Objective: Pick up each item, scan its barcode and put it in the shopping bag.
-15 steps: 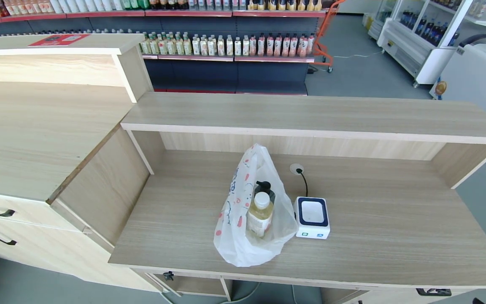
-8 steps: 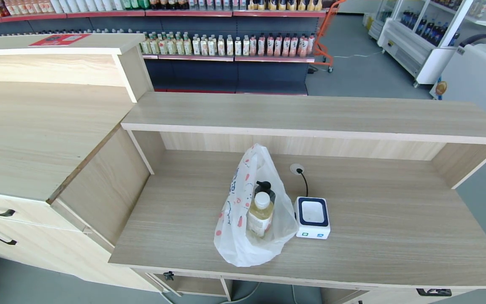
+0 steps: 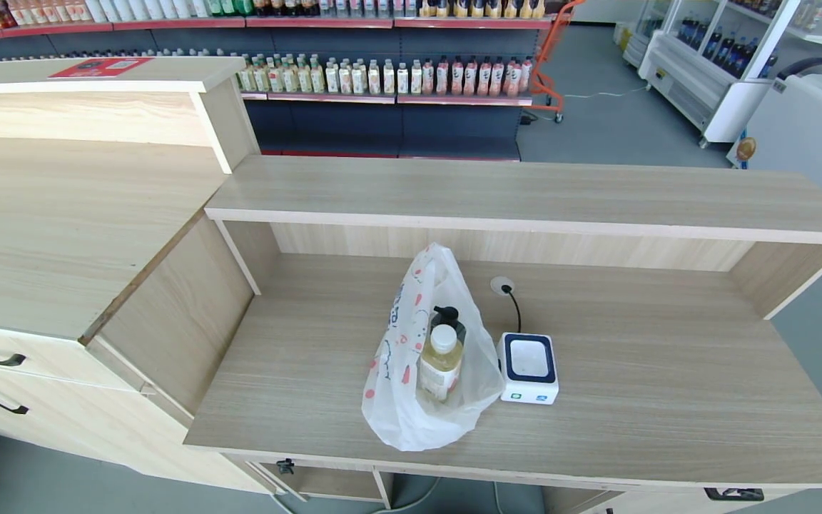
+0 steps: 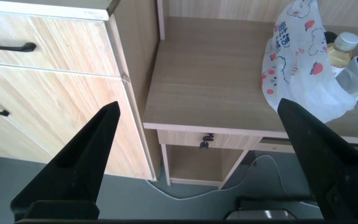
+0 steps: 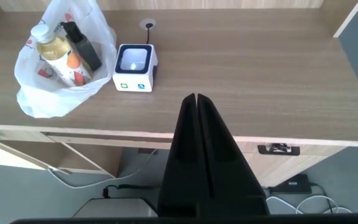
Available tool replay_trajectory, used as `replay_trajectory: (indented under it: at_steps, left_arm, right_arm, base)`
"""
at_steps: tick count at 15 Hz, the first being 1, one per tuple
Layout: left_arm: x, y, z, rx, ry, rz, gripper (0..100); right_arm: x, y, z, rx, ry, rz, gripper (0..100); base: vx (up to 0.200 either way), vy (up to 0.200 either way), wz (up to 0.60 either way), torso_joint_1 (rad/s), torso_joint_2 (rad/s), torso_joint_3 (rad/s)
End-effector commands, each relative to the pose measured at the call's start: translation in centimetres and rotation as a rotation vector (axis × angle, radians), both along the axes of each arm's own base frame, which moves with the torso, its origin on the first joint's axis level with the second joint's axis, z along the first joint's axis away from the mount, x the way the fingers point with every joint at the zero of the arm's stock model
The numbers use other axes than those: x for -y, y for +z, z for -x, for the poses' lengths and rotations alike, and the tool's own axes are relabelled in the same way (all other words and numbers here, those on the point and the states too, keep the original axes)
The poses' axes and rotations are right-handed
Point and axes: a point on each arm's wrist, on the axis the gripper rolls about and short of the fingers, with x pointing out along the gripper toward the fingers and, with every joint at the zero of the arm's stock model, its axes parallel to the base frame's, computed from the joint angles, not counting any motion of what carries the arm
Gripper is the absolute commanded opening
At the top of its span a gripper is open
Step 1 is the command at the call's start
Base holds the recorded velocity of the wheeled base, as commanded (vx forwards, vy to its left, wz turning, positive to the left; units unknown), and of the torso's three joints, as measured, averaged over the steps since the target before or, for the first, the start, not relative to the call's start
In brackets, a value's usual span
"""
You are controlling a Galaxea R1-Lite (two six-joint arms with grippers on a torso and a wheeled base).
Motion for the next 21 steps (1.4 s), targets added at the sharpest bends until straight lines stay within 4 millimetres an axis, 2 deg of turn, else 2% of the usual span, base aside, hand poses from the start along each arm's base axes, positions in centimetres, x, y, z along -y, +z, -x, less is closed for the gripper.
replay_trajectory:
  at_steps: [1, 6, 15, 19, 21]
  left_arm:
    - [0.00, 0.01, 0.00, 0.002, 0.002, 0.009, 100]
    - [0.00, 0.00, 0.00, 0.001, -0.001, 0.000, 100]
    - [0.00, 0.00, 0.00, 0.001, -0.001, -0.005, 100]
    - [0.00, 0.00, 0.00, 0.001, -0.001, -0.005, 100]
    - [0.00, 0.00, -0.01, -0.001, -0.001, -0.005, 100]
  right_arm:
    - [0.00, -0.01, -0.04, -0.007, 0.002, 0.000, 0]
    - [0.00, -0.01, -0.04, -0.007, 0.002, 0.001, 0]
    - [0.00, -0.01, -0.04, -0.007, 0.002, 0.001, 0]
    - [0.00, -0.01, -0.04, -0.007, 0.002, 0.003, 0]
    - [0.00, -0.01, -0.04, -0.007, 0.002, 0.003, 0]
  base:
    - [0.000, 0.000, 0.00, 0.000, 0.00, 0.000]
    - [0.000, 0.000, 0.00, 0.000, 0.00, 0.000]
    - [0.000, -0.200, 0.00, 0.003, 0.00, 0.001]
    - [0.000, 0.000, 0.00, 0.000, 0.00, 0.000]
    - [0.200, 0.000, 0.00, 0.005, 0.00, 0.000]
